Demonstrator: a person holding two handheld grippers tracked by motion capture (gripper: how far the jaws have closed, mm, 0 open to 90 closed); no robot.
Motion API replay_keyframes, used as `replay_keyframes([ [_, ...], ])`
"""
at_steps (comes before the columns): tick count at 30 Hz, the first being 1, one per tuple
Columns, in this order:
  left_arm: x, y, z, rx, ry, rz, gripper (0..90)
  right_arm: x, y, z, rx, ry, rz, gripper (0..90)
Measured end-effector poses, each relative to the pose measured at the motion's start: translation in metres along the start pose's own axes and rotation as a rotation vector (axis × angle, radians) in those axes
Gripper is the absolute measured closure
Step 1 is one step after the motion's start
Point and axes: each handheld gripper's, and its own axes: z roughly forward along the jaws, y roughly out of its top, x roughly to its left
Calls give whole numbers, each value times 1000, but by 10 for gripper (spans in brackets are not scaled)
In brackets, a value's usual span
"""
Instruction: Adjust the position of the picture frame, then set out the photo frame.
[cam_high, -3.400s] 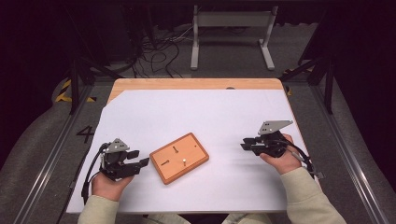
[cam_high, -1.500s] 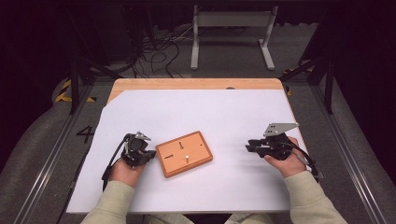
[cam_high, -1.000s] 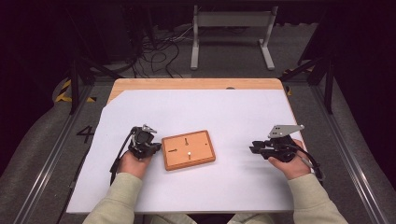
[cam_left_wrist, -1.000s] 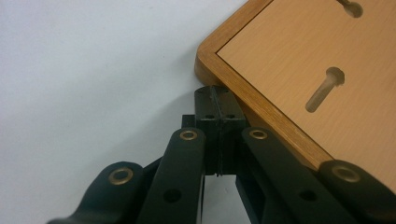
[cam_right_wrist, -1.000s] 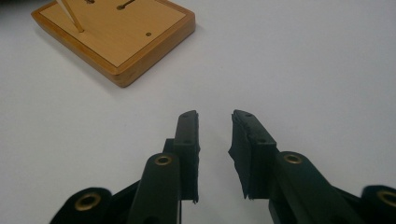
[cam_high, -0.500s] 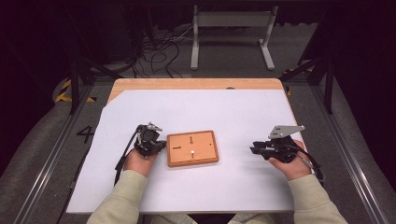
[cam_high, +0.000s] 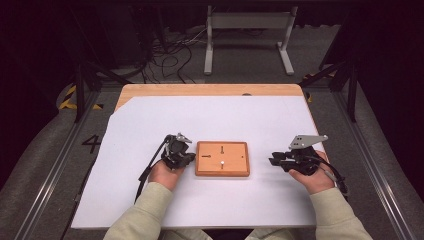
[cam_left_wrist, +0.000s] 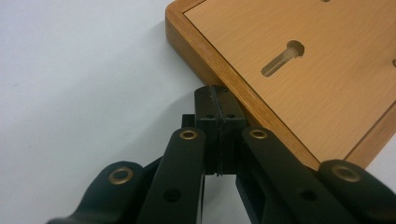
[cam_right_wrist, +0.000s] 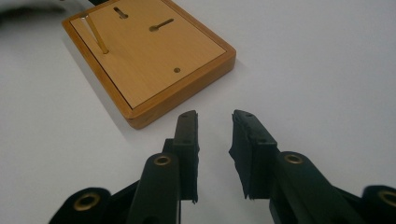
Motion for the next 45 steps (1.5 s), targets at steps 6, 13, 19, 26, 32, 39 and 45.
replay_keyframes([
  [6,-2,1,1,-1,-8,4,896,0,-2,-1,2,-4,2,719],
  [13,-4,-2,-18,-42,-17,22,838,6,1,-1,1,-5,-16,713],
  [19,-8,-19,-46,-90,-79,48,783,16,8,-2,-13,1,-43,700],
  [26,-10,-34,-60,-106,-92,60,741,23,14,0,-21,14,-74,685],
  [32,-9,-39,-66,-142,-95,67,705,33,25,2,-33,61,-94,674],
  [39,-6,-40,-66,-154,-92,67,662,45,42,13,-8,84,-130,632],
  [45,-3,-42,-63,-153,-99,70,647,52,54,26,9,94,-149,596],
])
